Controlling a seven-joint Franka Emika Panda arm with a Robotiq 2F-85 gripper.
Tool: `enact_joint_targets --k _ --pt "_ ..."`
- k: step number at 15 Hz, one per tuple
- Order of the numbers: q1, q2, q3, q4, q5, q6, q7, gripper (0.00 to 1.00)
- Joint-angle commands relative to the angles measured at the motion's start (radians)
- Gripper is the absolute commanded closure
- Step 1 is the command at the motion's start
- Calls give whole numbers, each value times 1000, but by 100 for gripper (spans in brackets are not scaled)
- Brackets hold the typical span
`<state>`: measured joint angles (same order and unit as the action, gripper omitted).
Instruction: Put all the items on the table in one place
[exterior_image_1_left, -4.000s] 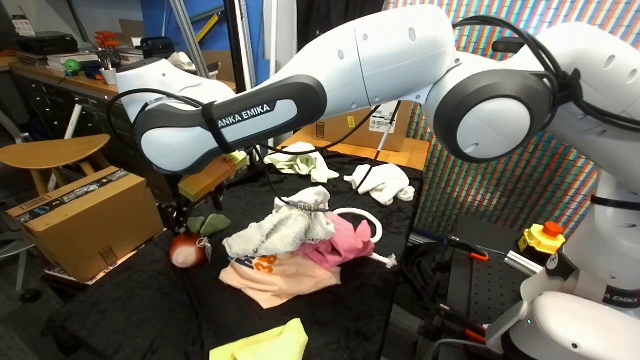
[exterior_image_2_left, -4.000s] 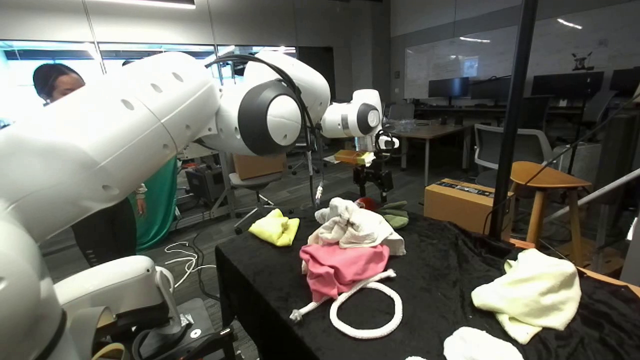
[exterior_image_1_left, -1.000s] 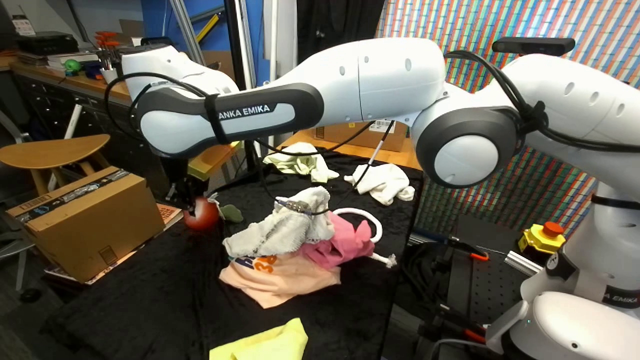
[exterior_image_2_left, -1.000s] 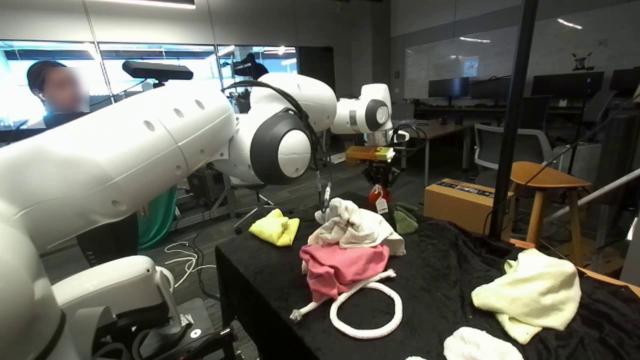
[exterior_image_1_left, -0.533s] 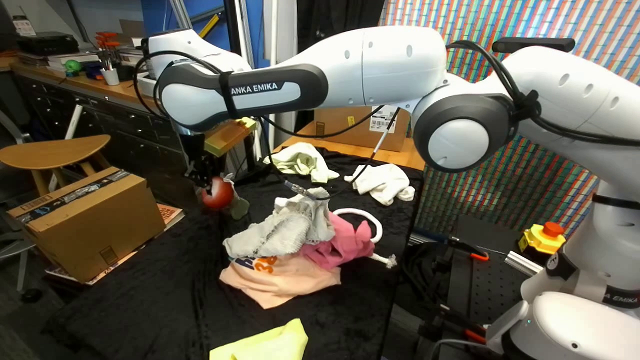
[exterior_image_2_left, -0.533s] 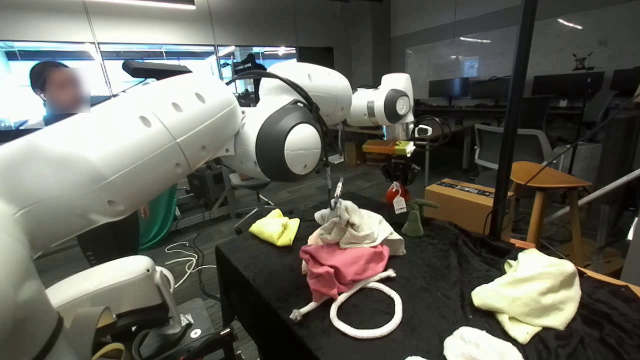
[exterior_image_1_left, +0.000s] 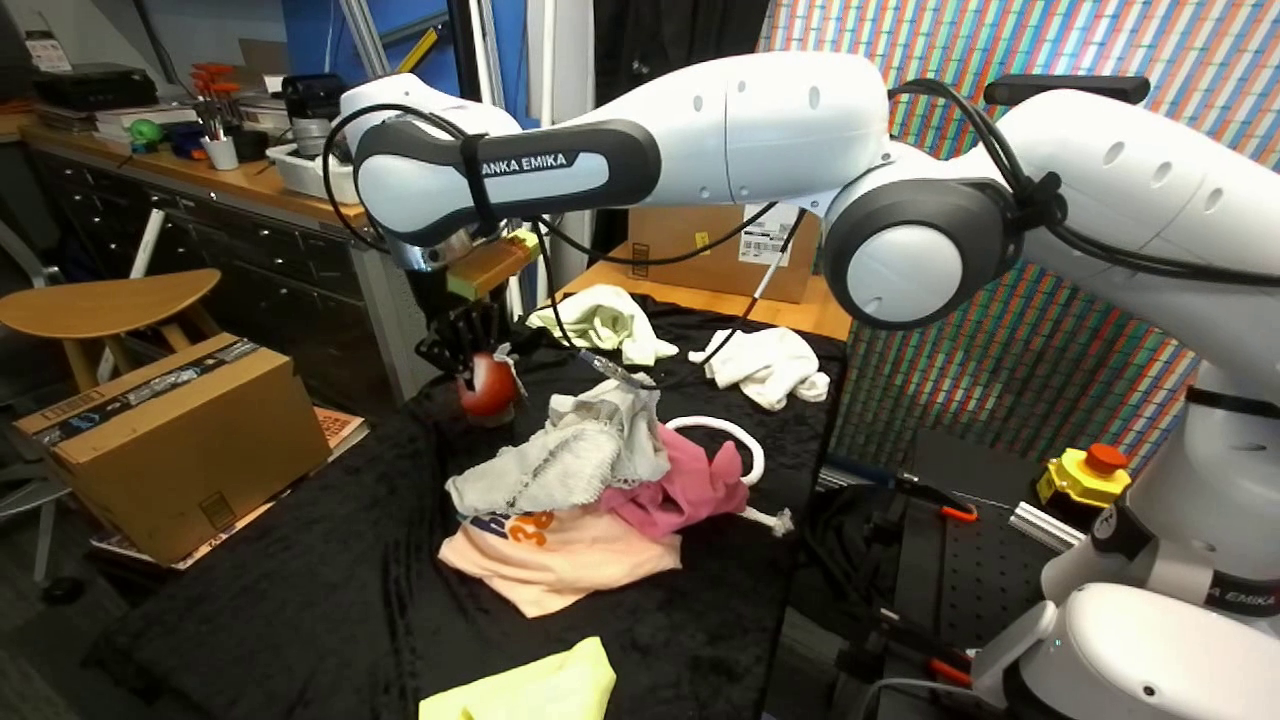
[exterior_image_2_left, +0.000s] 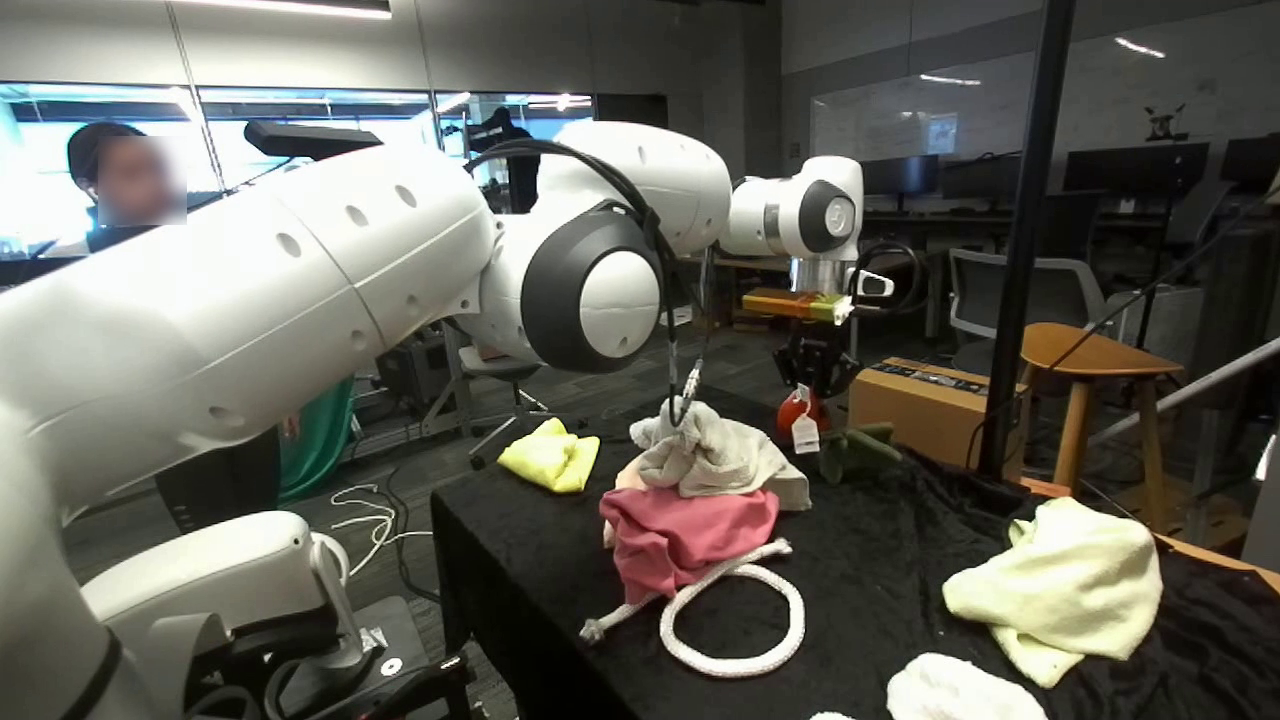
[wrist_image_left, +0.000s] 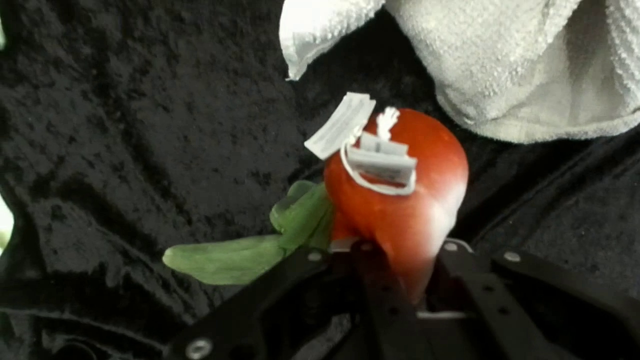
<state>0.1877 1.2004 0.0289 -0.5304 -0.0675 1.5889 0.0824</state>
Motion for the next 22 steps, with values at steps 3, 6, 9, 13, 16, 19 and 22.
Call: enact_joint_targets --k 3,6,9,13,16,19,22 --pt "-28 -24 14 -30 29 -112 13 91" --pt "-37 -13 12 -47 36 -136 30 91" --pt "-52 -8 22 -96 56 -120 53 91" --pt "-75 -14 28 -181 99 -103 91 91" --pt "-84 -28 25 -225 112 -90 94 90" --pt "-89 -43 26 -238 119 -82 101 56" --pt "-88 -59 24 -249 113 -44 104 36"
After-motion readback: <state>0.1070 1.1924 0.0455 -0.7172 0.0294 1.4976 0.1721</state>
